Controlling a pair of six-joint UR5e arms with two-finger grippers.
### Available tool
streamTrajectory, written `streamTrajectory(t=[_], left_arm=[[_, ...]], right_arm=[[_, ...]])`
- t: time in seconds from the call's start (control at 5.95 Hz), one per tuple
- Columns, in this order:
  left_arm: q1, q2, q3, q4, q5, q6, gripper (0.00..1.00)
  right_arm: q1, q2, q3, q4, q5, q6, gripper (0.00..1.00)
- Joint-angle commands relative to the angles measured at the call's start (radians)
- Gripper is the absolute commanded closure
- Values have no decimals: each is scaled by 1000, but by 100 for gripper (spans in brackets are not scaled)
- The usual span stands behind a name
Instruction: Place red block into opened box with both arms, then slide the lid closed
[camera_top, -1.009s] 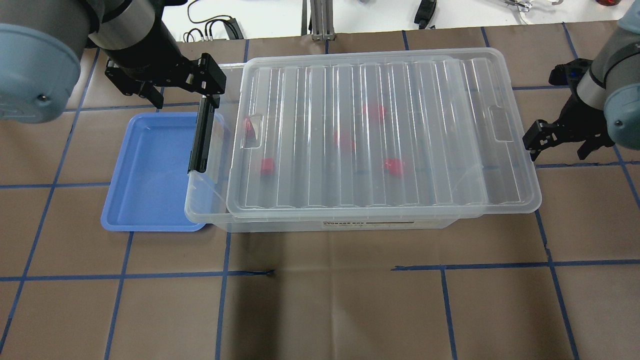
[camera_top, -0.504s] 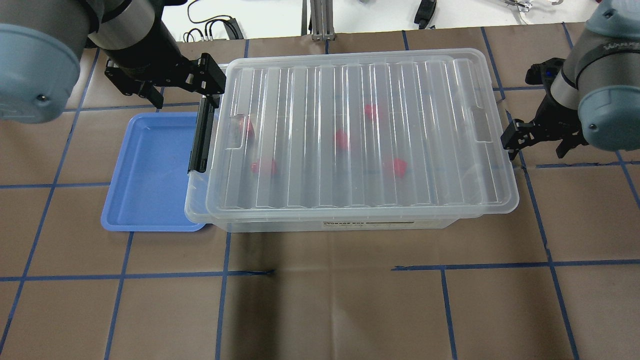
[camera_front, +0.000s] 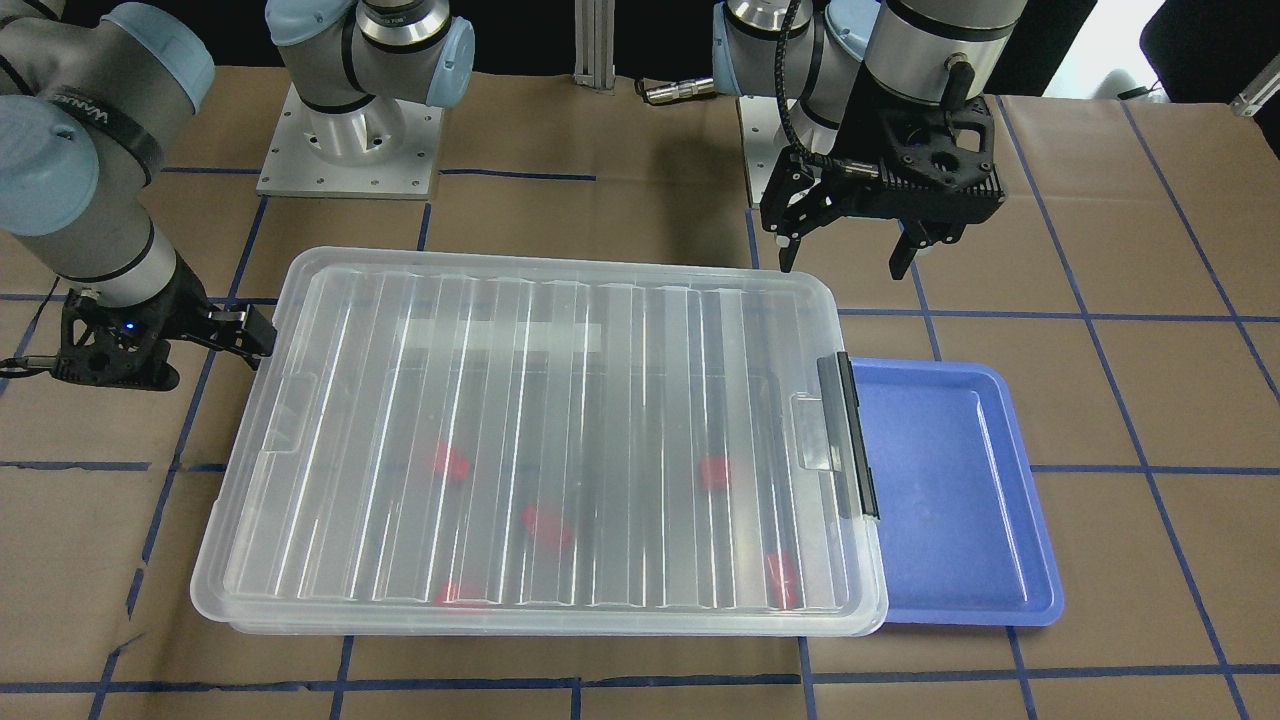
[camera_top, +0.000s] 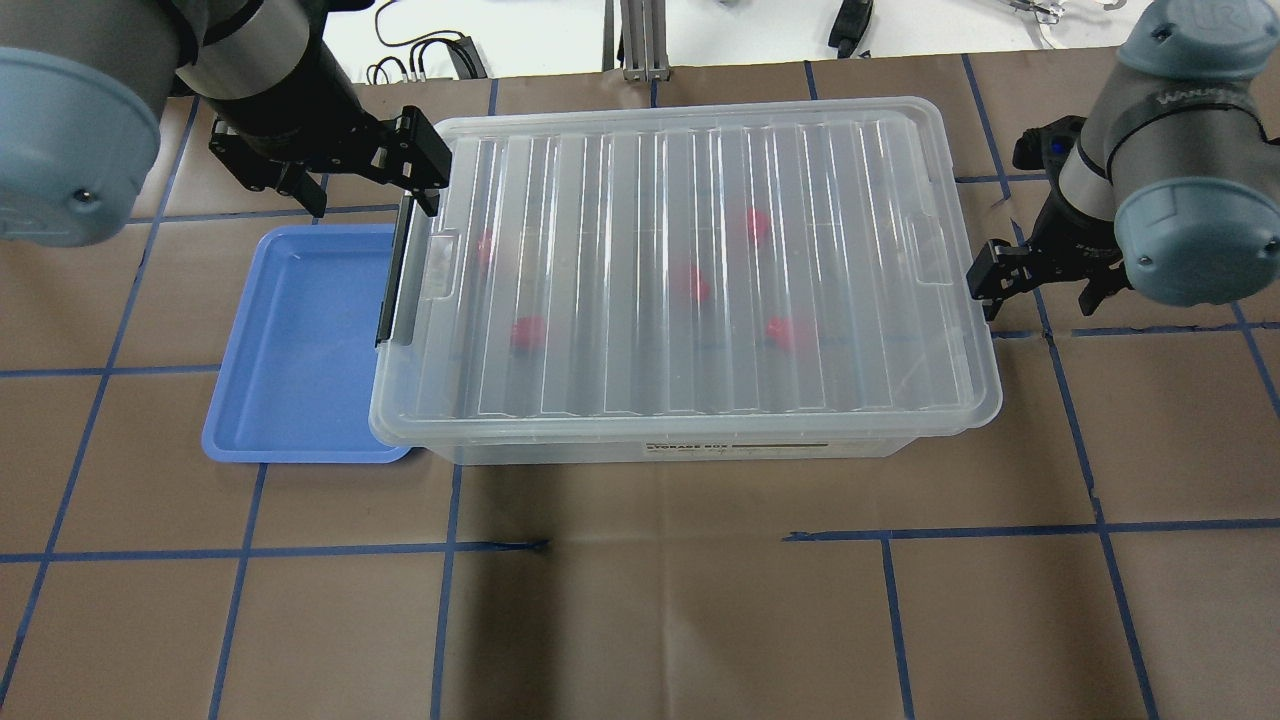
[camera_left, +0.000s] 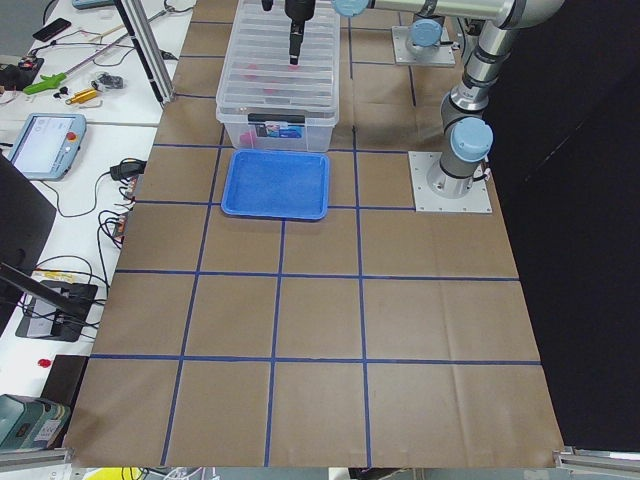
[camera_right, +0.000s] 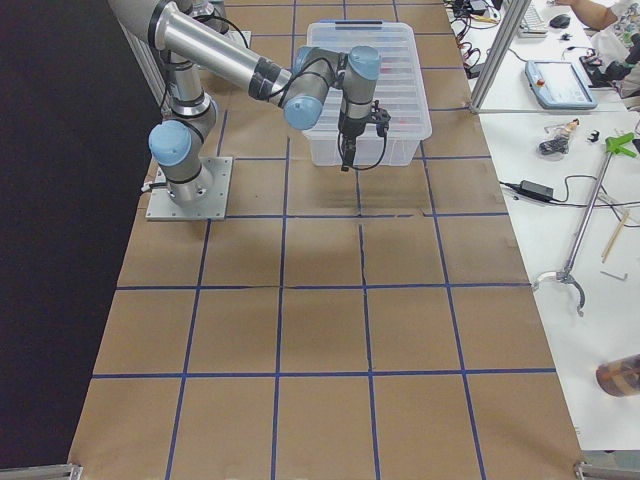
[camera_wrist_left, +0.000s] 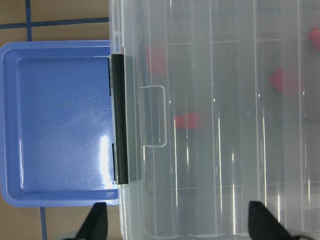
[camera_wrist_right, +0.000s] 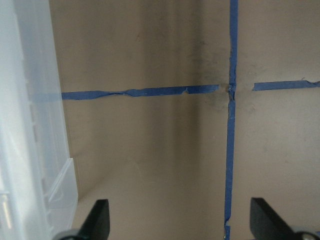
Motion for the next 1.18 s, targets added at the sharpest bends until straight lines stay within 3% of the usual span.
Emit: streamTrajectory(t=[0.0,0.17,0.67,1.01], left_arm=[[0,0,0,0,0,0,2],[0,0,0,0,0,0,2],[0,0,-1,0,0,0,2],[0,0,-1,-2,0,2,2]], right_arm=[[14,0,-15,0,-8,10,0],[12,-1,-48,14,-13,8,0],[32,-12,-353,379,7,43,0],[196,-44,-430,480,35,263,0]])
